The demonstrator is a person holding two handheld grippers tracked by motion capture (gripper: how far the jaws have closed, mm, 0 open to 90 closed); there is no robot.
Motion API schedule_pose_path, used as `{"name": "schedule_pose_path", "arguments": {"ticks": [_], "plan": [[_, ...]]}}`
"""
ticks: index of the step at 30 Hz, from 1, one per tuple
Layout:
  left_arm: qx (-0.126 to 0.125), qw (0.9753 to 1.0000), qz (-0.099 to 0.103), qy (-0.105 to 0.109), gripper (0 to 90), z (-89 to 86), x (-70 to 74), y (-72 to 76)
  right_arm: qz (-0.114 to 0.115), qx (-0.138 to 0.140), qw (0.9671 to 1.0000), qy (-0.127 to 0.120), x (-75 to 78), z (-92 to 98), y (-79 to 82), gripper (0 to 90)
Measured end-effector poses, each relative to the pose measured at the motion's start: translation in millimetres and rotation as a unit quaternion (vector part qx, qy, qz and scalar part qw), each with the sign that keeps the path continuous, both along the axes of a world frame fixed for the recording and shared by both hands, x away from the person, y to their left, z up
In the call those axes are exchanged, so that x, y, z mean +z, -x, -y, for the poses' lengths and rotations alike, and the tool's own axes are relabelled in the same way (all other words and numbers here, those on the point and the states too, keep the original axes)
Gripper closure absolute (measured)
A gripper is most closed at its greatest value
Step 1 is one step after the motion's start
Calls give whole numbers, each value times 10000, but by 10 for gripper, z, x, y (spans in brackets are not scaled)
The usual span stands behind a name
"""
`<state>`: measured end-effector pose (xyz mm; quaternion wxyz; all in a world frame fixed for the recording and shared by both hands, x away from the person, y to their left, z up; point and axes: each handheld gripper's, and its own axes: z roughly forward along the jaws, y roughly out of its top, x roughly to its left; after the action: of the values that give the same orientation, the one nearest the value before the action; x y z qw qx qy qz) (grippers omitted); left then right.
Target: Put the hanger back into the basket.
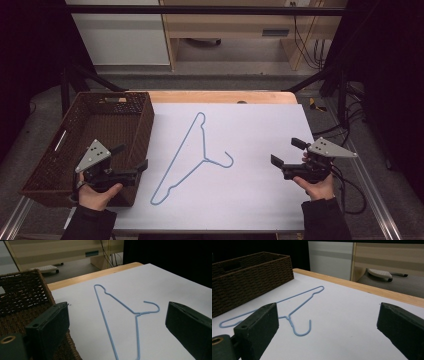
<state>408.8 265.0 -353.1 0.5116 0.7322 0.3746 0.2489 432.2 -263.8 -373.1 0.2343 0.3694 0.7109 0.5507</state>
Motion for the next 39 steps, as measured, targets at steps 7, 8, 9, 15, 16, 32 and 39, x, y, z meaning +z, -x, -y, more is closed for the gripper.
{"name": "schedule_pose_path", "arguments": {"ticks": [7,8,9,15,16,32,39], "plan": [[-74,9999,-36,-64,50,64,17,5,4,-14,10000,-5,7,12,7,43],[-96,9999,-61,-90,50,84,17,1,0,-11,10000,5,7,9,7,43],[-96,9999,-61,-90,50,84,17,1,0,-11,10000,5,7,9,7,43],[-156,9997,-115,-171,51,157,14,-34,-23,2,10000,81,-1,-27,-3,43],[-191,9995,-137,-207,51,192,13,-49,-25,0,10000,67,-1,-36,0,43],[-676,9914,-596,-949,55,635,-16,-253,-80,43,9999,131,0,-87,-5,44],[-922,9829,-800,-1378,67,876,-60,-378,-97,71,9998,152,0,-99,-7,44]]}}
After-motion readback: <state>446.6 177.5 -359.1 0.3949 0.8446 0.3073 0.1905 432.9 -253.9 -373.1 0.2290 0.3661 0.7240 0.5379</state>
